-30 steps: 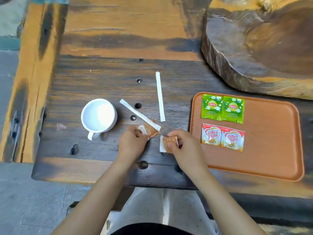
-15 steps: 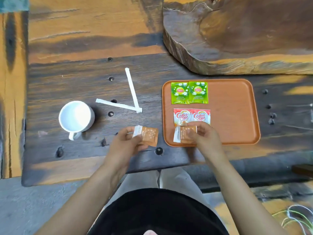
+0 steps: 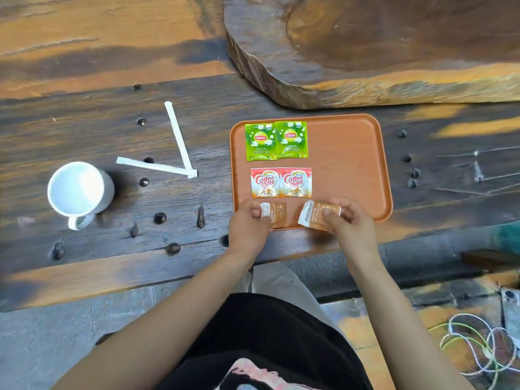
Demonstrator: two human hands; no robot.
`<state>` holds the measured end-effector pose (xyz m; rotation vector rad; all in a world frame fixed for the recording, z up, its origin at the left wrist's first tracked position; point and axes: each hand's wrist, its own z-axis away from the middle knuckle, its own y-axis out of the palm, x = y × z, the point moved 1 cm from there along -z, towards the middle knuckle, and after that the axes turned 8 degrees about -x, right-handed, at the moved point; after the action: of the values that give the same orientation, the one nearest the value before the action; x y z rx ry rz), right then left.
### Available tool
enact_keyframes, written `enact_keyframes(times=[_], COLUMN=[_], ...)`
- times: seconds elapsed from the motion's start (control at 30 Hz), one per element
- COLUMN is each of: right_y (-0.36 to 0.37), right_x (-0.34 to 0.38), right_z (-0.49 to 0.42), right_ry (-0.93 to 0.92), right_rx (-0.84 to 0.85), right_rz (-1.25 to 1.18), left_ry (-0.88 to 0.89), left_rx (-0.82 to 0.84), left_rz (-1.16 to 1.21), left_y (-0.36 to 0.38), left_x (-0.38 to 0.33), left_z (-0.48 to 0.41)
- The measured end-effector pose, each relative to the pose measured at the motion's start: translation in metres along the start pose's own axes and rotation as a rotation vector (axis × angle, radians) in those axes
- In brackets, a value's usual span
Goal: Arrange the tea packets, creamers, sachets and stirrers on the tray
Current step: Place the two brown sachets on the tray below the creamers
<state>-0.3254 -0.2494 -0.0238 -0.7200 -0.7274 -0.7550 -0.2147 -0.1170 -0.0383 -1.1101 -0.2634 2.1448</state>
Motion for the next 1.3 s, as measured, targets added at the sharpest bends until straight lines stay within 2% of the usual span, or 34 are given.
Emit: enact_keyframes(times=[0.1, 0.3, 0.47, 0.67, 0.73, 0.8, 0.93, 1.1, 1.3], right_y=[0.001, 0.007, 0.015, 0.026, 0.029, 0.031, 0.035, 0.037, 0.043], right_x=[0.001, 0.0, -0.003, -0.006, -0.007, -0.009, -0.012, -0.016, -0.02], right_z=[-0.005, -0.01, -0.014, -0.015, -0.014, -0.013, -0.009, -0.006, -0.004], right_ry=[-0.018, -0.094, -0.139, -0.143, -0.165, -0.232, -0.487, -0.684, -0.839], right_rx=[0.034, 0.142, 0.172, 0.161, 0.141, 0.095, -0.025, -0.121, 0.072], right_rz=[0.014, 0.109, 0.151, 0.172, 0.223, 0.366, 0.707, 0.88, 0.833], left_ry=[0.023, 0.18, 0.26, 0.537, 0.581, 0.589, 0.575, 0.566, 0.562], left_rx=[-0.017, -0.056, -0.115, -0.124, -0.139, -0.142, -0.129, -0.116, -0.127], left_rz=[-0.065, -0.275, -0.348, -0.45, -0.495, -0.521, -0.496, -0.489, -0.487], left_y=[0.001, -0.001, -0.008, 0.006, 0.009, 0.009, 0.009, 0.009, 0.01], left_x=[0.001, 0.001, 0.005, 0.005, 0.008, 0.012, 0.012, 0.012, 0.014], left_z=[-0.003, 0.0, 0.002, 0.007, 0.007, 0.007, 0.004, 0.002, 0.001])
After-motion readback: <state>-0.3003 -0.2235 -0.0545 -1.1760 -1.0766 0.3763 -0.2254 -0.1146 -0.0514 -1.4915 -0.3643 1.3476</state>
